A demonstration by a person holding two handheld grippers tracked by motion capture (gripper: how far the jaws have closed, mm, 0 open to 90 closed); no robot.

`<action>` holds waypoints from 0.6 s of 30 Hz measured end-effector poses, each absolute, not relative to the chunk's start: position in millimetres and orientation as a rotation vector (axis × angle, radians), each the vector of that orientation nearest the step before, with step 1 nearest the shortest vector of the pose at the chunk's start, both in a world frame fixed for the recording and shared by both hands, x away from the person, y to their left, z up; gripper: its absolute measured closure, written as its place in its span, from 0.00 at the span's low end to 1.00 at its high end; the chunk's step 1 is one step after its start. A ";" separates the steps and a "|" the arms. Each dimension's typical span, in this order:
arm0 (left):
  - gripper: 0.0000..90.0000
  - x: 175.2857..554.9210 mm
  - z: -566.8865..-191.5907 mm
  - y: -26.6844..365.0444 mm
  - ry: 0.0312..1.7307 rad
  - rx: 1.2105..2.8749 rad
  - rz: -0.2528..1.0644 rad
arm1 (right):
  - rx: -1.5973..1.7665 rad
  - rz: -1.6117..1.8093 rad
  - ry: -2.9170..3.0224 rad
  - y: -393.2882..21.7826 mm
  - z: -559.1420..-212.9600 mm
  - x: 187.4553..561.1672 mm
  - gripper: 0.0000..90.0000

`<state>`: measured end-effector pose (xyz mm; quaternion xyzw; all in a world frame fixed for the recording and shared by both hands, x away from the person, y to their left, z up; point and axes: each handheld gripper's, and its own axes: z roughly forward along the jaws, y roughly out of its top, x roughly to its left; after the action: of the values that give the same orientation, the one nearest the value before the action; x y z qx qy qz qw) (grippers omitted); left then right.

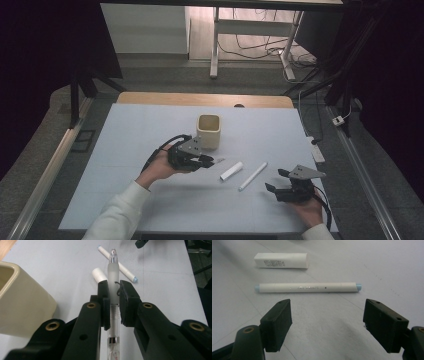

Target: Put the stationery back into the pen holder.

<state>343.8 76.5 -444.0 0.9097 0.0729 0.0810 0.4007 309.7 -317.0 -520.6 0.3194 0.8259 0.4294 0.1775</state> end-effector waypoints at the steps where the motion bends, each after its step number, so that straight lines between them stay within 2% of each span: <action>1: 0.88 343.9 -443.7 76.9 0.184 2.300 0.207 | 0.905 1.212 2.336 -317.0 -520.5 309.6 0.25; 18: 0.88 346.5 -439.5 86.0 0.234 2.269 0.248 | 0.903 1.208 2.340 -316.4 -521.3 309.9 0.25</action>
<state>346.5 86.0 -439.5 0.9016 0.0931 0.0985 0.4109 309.9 -316.4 -521.3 0.3191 0.8271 0.4271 0.1780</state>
